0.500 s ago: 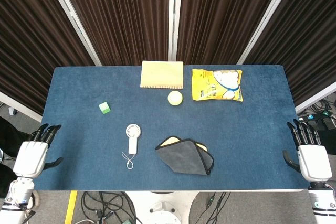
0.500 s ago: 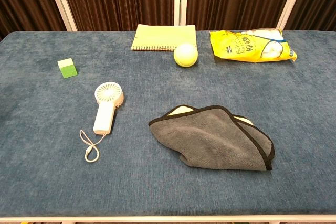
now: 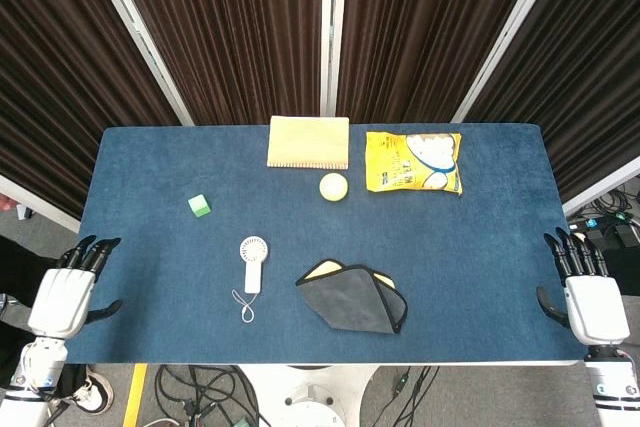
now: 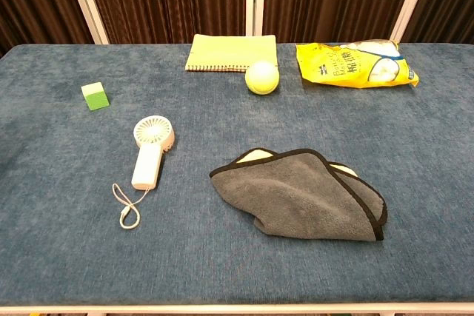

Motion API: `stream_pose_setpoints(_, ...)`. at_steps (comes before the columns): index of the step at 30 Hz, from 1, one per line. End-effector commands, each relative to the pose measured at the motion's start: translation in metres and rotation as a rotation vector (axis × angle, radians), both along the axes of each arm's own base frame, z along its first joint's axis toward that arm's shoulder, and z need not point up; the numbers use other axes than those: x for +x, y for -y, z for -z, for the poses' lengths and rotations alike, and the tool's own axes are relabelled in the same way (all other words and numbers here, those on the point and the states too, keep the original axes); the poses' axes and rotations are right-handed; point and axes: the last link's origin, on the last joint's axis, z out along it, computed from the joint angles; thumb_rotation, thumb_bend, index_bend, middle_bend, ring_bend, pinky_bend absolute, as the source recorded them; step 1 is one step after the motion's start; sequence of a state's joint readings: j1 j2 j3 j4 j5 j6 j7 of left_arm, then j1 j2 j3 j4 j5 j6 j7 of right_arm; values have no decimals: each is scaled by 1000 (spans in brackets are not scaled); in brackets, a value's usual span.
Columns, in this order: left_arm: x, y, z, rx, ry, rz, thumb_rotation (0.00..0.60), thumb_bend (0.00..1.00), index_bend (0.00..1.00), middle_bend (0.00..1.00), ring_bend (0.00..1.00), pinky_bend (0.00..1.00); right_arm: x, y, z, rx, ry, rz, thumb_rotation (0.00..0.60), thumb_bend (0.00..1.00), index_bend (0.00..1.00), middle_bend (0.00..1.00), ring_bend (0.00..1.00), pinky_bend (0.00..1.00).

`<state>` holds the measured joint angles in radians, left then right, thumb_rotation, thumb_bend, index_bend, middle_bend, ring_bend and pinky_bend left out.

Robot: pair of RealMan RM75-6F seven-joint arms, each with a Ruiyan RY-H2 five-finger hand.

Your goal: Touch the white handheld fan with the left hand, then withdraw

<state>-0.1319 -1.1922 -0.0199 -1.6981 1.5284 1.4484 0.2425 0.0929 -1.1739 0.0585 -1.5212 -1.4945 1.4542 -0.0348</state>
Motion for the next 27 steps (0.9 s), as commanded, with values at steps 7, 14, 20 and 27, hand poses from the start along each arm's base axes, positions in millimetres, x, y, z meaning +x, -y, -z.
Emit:
stream_pose_setpoints(7, 9, 3, 11, -42, -25, 40, 600, 234, 116, 750, 819, 845, 0, 0, 4, 21, 6, 5, 600, 298, 0, 0, 0, 0)
stream_pose_setpoints(14, 21, 4, 35, -161, -11, 75, 600, 367, 116, 849, 856, 859, 4, 1, 6, 21, 13, -28, 600, 300, 0, 0, 0, 0)
stream_pose_setpoints(20, 35, -1, 72, -296, 6, 117, 600, 402, 116, 843, 852, 855, 10, 2, -3, -17, 9, -78, 600, 301, 0, 0, 0, 0)
stream_pose_setpoints(27, 58, -23, 105, -377, -15, 162, 600, 451, 116, 817, 833, 835, 9, 4, -7, -31, 32, -54, 600, 300, 0, 0, 0, 0)
